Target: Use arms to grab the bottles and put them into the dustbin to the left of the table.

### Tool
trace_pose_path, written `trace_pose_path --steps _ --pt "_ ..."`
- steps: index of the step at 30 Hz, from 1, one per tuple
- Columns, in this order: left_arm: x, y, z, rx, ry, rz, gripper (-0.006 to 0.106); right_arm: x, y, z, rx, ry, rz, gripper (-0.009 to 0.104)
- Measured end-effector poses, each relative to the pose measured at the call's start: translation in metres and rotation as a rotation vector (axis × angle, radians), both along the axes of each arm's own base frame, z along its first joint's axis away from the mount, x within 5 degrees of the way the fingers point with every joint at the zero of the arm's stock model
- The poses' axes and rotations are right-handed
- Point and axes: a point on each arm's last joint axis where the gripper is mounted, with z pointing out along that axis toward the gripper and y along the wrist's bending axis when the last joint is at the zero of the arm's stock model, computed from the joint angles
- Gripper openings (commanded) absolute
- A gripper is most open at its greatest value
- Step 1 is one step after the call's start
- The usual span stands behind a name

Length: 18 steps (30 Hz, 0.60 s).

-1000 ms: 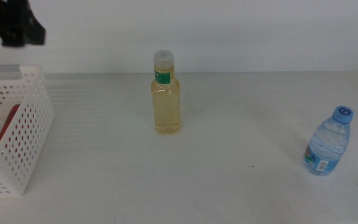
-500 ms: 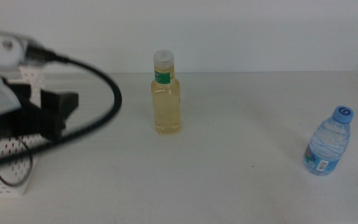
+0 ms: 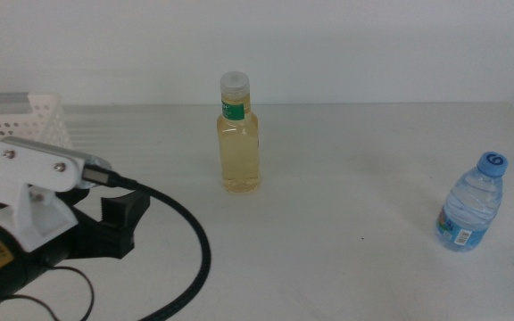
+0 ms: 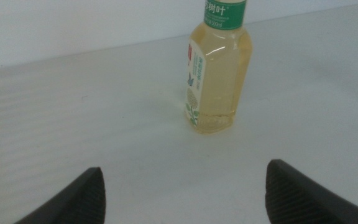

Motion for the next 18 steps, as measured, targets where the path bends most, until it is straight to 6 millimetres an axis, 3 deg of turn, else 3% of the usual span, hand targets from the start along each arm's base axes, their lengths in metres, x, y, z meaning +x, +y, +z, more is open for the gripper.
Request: trace_pose_path --steps 18 --pt "0.037 -0.048 -0.031 -0.064 0.052 -0.037 0.074 0.0 0.0 0.0 0.0 0.0 0.0 0.069"
